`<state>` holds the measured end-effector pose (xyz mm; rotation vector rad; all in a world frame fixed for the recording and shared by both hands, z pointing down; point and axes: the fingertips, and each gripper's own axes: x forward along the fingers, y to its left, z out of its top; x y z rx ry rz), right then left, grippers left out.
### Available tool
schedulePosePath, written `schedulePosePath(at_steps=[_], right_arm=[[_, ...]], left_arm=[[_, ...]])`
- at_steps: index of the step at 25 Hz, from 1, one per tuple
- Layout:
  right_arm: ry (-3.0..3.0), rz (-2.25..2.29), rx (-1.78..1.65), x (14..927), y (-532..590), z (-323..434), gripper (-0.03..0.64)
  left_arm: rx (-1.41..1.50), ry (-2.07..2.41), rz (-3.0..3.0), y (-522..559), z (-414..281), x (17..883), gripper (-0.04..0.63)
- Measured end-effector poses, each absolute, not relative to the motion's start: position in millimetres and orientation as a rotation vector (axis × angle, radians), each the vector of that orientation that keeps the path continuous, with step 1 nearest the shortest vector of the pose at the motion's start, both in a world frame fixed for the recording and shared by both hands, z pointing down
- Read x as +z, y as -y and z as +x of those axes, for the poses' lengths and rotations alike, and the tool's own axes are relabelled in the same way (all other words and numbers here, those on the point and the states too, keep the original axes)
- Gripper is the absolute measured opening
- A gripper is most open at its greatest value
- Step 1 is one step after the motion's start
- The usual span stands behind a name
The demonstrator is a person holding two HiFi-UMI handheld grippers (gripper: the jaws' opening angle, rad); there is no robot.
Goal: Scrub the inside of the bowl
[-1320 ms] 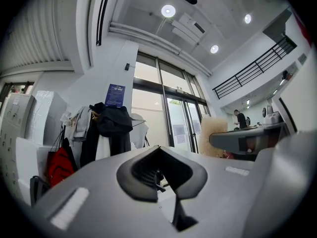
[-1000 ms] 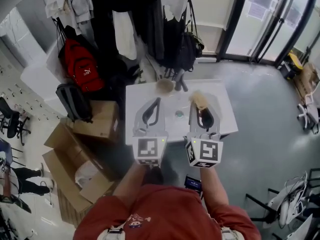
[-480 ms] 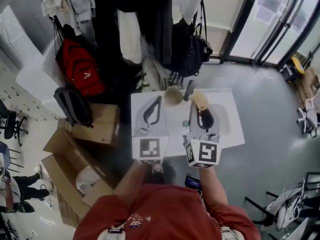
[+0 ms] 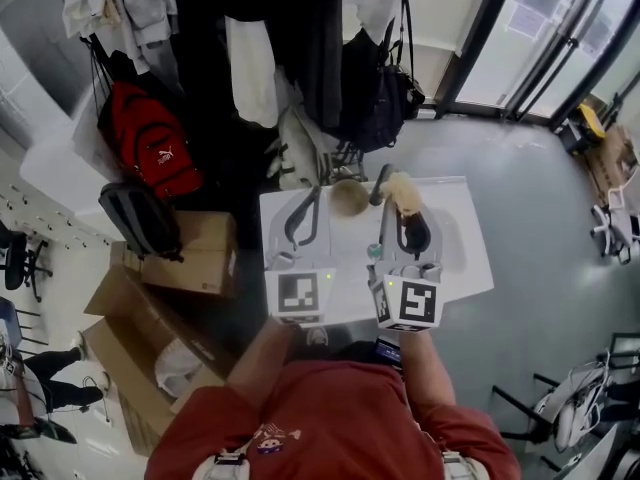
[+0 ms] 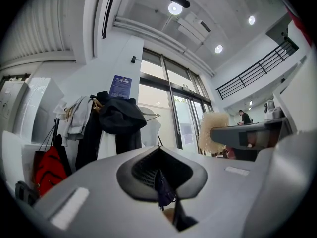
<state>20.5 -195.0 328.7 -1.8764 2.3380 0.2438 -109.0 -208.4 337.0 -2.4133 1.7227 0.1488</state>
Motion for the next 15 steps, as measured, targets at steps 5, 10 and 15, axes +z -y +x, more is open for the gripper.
schedulePosePath(at_steps=[5, 10, 15], right_arm=[[-2.32, -1.881, 0.222, 328.6, 213.5, 32.3, 0.077], [-2.319, -1.856, 0.246, 322.5, 229.7, 49.8, 0.077], [-2.329, -1.85, 0.215, 324.4, 246.1, 67.3, 0.077]], left_arm=[[0.147, -1.706, -2.408, 224.7, -99.3, 333.8, 0.005], [0.108, -1.715, -2.398, 242.6, -82.7, 338.1, 0.005], [0.032, -1.736, -2.403, 260.5, -64.2, 355.4, 0.006]])
